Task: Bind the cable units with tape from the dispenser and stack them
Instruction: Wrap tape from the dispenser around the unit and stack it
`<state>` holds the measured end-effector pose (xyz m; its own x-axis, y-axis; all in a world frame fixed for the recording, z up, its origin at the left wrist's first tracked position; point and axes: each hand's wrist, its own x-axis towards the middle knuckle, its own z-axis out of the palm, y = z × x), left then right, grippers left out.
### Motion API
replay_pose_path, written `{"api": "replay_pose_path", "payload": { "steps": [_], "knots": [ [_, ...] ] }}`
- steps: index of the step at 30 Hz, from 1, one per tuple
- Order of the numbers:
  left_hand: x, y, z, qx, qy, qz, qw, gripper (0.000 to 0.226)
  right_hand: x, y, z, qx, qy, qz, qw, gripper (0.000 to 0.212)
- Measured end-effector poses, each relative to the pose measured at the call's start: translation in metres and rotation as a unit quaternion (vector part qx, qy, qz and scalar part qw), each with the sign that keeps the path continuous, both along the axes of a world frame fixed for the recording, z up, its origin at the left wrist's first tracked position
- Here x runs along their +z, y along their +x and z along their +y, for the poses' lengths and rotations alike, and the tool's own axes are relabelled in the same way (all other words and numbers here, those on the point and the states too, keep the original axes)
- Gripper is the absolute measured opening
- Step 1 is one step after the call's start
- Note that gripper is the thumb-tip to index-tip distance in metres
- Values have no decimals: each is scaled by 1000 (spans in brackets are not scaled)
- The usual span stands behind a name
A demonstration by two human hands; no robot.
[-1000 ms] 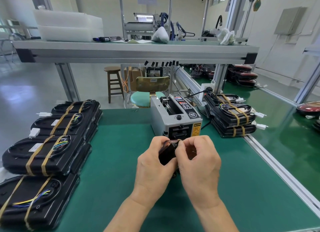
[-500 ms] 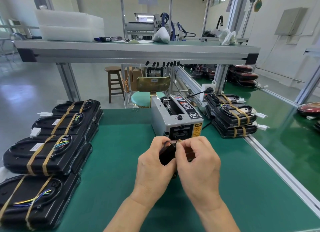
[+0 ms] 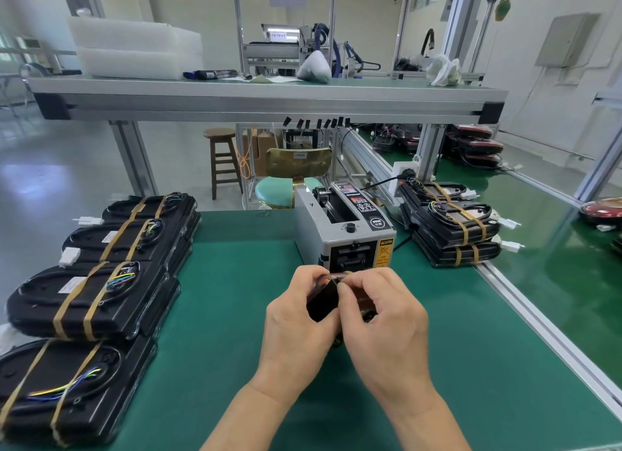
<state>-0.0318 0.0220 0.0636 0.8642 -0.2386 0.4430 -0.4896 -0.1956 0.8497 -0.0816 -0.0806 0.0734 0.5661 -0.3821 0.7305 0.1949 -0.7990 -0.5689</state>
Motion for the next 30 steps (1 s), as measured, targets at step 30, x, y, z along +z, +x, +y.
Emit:
{"api": "replay_pose_path", "payload": {
  "steps": [30],
  "knots": [
    [0, 3, 5, -25, -18, 12, 999, 42, -23, -5, -2, 75, -6, 34, 997, 38]
  ]
}}
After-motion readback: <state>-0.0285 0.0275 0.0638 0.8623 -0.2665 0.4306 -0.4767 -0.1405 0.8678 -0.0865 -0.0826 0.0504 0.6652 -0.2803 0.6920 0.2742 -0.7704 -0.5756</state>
